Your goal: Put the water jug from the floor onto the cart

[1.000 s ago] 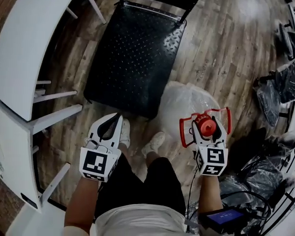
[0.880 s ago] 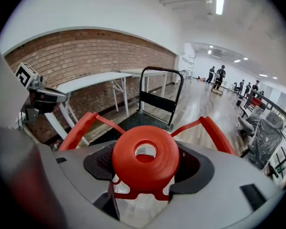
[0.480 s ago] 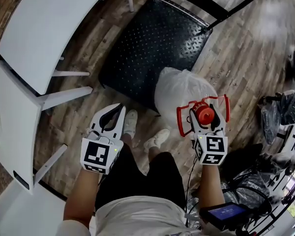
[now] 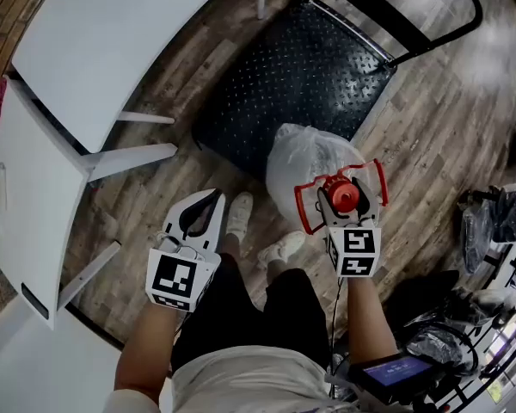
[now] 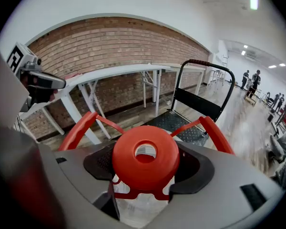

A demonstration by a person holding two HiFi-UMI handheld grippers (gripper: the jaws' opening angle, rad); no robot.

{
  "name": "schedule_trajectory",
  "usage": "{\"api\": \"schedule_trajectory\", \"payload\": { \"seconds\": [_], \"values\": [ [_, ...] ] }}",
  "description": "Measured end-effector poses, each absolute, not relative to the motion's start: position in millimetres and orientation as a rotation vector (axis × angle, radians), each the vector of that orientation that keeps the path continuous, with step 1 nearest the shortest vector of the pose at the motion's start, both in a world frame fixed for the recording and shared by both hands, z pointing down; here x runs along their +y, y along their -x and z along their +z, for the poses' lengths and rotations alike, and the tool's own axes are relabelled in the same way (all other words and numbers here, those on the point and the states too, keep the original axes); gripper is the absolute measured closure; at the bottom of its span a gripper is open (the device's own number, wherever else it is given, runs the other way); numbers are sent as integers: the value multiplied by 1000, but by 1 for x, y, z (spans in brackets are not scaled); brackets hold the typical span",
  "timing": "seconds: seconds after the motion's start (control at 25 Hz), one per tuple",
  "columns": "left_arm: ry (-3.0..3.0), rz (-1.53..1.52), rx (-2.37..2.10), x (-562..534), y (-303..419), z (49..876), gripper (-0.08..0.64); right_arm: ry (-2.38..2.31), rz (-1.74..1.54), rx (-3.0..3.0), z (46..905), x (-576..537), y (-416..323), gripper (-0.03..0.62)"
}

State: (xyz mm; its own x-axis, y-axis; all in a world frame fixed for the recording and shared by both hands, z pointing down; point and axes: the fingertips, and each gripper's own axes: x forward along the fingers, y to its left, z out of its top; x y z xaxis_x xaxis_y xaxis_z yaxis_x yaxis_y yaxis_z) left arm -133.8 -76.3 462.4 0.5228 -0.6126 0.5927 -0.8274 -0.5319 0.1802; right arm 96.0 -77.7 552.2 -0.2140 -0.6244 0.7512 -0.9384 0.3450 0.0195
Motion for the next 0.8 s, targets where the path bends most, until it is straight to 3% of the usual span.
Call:
{"api": "schedule_trajectory", "payload": {
  "seconds": [0.36,0.8],
  "values": [
    [-2322,655,-1239,-87,172,465,558,-1320,576,-1935,575,-83,-72,276],
    [-2325,649,-1192,-84,166,466,558,-1306,599,-1904,599,-86,-69,276]
  ]
}}
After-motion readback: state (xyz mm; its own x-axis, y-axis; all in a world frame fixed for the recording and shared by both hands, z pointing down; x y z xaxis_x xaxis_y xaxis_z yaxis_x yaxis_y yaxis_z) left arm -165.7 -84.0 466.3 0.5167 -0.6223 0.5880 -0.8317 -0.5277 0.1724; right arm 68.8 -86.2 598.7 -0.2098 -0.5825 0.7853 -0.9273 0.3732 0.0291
